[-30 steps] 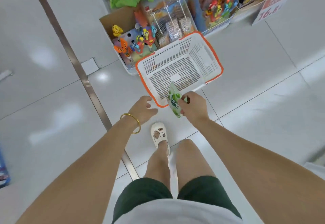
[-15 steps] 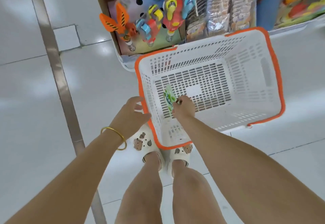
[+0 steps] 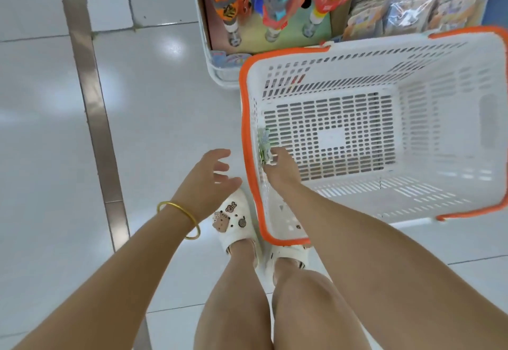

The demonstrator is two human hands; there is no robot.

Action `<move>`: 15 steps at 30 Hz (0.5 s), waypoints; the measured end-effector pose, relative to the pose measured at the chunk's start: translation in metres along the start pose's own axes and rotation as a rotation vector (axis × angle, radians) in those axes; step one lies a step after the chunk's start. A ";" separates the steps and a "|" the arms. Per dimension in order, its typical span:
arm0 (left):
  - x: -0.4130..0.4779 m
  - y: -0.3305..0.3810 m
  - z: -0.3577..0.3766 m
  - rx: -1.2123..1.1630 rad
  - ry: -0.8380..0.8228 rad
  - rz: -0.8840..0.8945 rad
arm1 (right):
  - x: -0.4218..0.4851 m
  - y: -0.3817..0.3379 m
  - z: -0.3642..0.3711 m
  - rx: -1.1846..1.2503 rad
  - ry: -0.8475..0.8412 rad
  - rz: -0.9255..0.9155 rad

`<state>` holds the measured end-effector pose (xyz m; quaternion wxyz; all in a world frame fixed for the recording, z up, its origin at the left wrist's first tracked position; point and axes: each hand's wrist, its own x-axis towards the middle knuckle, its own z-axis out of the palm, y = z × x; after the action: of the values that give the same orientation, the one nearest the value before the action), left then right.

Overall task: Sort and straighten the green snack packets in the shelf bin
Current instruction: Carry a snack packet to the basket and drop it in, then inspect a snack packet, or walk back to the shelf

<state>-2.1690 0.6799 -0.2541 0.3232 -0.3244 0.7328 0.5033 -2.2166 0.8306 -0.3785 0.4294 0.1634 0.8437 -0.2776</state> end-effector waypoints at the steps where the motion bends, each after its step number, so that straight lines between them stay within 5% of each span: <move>1: -0.008 0.001 -0.001 -0.020 -0.004 -0.025 | -0.012 -0.001 -0.008 -0.023 0.015 -0.031; 8: -0.119 0.017 -0.019 -0.158 0.014 -0.169 | -0.157 -0.038 -0.059 -0.294 -0.124 -0.243; 15: -0.281 0.006 -0.035 -0.443 0.172 -0.276 | -0.311 -0.093 -0.078 -0.854 -0.569 -0.472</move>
<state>-2.0162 0.6904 -0.0159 0.2465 -0.5254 0.5786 0.5731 -2.1341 0.7929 -0.0578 0.5942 -0.2995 0.7457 -0.0332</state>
